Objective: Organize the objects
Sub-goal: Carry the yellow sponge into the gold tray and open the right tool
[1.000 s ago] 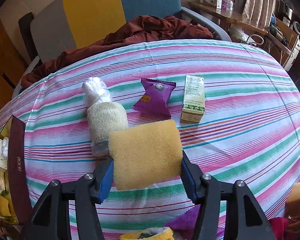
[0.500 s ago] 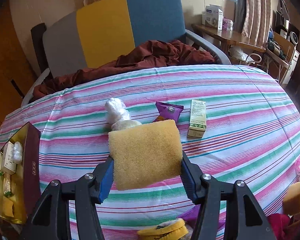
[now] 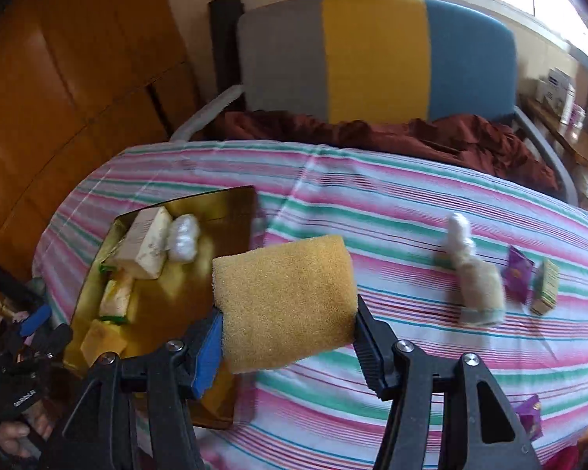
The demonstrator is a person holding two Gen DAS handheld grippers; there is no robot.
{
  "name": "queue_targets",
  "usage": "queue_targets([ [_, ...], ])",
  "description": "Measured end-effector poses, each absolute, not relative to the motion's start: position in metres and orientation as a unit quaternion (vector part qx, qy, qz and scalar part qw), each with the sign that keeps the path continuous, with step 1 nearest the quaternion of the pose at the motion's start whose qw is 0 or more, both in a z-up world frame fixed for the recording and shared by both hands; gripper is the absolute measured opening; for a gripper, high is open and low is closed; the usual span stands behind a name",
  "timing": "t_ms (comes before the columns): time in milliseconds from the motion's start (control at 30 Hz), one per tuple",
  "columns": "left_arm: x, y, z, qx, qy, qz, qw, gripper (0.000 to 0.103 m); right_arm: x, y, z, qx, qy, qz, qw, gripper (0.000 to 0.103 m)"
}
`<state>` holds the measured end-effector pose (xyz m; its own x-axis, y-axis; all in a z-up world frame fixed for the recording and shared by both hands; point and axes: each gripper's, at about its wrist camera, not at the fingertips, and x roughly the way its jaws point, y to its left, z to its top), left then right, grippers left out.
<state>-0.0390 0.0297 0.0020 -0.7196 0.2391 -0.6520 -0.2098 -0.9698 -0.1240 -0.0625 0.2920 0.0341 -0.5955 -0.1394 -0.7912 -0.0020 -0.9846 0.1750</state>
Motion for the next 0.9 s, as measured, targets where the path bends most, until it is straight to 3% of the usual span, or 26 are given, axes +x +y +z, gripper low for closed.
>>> queue_targets([
  [200, -0.039, -0.007, -0.001, -0.356, -0.048, 0.929, 0.085, 0.083, -0.098, 0.204, -0.006, 0.510, -0.033, -0.853, 0.103, 0.059],
  [500, -0.042, -0.038, -0.006, -0.362, -0.076, 0.927, 0.055, 0.084, -0.151, 0.148, -0.059, 0.569, -0.073, -0.813, 0.096, 0.062],
  [567, -0.042, -0.037, -0.007, -0.362, -0.073, 0.928, 0.055, 0.084, -0.156, 0.143, -0.061, 0.568, -0.100, -0.809, 0.115, 0.065],
  [633, -0.043, -0.038, -0.009, -0.365, -0.072, 0.927, 0.056, 0.084, -0.155, 0.144, -0.057, 0.556, -0.120, -0.813, 0.124, 0.077],
  [700, -0.043, -0.037, -0.011, -0.368, -0.071, 0.926, 0.056, 0.084, -0.150, 0.149, -0.051, 0.543, -0.126, -0.821, 0.124, 0.082],
  [900, -0.041, -0.030, -0.012, -0.368, -0.063, 0.926, 0.062, 0.084, -0.128, 0.179, -0.033, 0.520, -0.146, -0.834, 0.113, 0.083],
])
